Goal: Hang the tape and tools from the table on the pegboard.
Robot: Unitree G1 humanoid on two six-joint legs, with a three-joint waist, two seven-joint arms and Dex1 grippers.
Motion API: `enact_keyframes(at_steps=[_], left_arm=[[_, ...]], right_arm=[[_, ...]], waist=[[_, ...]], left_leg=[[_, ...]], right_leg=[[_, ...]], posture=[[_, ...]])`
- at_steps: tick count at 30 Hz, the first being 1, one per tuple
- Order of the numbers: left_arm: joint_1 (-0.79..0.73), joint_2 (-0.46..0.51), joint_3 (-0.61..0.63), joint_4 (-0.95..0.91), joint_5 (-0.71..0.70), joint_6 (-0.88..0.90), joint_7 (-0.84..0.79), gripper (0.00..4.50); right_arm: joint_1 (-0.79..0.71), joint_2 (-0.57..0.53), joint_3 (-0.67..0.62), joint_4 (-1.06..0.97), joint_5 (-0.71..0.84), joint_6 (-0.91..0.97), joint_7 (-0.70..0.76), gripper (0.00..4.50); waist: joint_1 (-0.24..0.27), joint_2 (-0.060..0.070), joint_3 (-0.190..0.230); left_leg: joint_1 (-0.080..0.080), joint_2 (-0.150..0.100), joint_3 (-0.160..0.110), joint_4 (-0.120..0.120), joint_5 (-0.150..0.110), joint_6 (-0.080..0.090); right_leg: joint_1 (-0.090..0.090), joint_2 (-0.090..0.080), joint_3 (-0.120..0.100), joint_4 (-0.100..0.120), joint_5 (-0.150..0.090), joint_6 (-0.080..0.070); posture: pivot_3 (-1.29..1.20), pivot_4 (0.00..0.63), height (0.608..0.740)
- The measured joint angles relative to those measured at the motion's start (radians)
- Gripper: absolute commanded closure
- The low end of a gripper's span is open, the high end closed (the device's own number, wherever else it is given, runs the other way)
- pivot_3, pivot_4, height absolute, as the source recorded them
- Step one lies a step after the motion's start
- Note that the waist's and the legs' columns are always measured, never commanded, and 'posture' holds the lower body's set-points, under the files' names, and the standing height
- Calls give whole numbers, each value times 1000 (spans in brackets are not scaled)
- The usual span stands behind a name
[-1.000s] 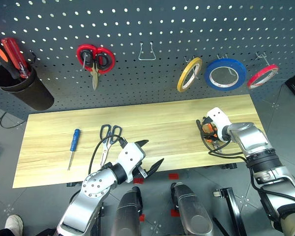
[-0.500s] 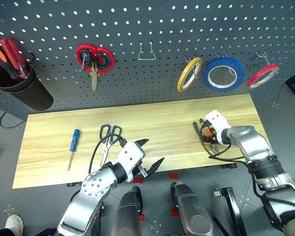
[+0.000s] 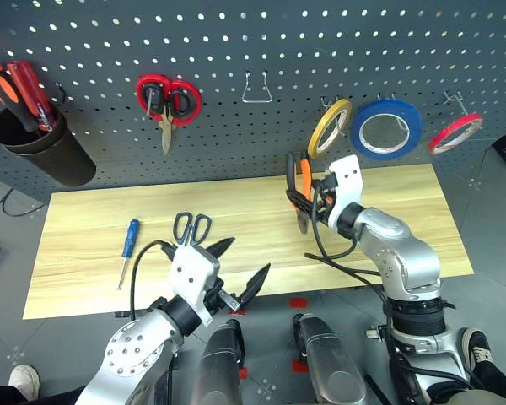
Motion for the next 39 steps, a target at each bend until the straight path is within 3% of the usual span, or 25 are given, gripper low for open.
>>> enact_keyframes(at_steps=[6,17,22,23,30,39], left_arm=[[-18,-30,84,-77,-10,56,113,0],[-54,-44,137,-51,52,-7,179,0],[-157,-50,173,26,63,-36,198,0],[-175,-50,173,45,68,-37,199,0],[-302,-75,150,156,106,-46,235,0],[-490,-86,101,292,122,-49,229,0]], right_arm=[[-120,70,-20,24,6,-237,-49,1576],[-235,99,-15,218,33,-599,13,1576],[-397,138,-11,493,-55,-879,-46,1576],[-428,145,-8,557,-76,-933,-60,1576],[-515,149,0,876,-168,-1166,-152,1576],[-550,108,21,1016,-311,-1297,-316,1576]], waist=[[22,-2,-57],[67,-5,-161],[80,-7,-183],[80,-7,-185],[104,-7,-185],[106,-6,-158]], left_leg=[[-1,1,0,-1,1,-2],[2,0,2,0,1,-2],[4,0,3,0,1,-2],[4,0,4,0,1,-2],[4,0,3,1,1,-1],[4,1,2,2,1,1]], right_leg=[[-1,2,-2,0,0,0],[1,5,-1,1,1,-2],[2,6,-1,1,1,-2],[2,6,0,1,1,-2],[2,4,0,2,2,-3],[2,3,-1,8,2,-4]], posture=[[10,155,740],[50,86,740],[57,108,740],[80,137,740],[88,203,740],[57,272,740]])
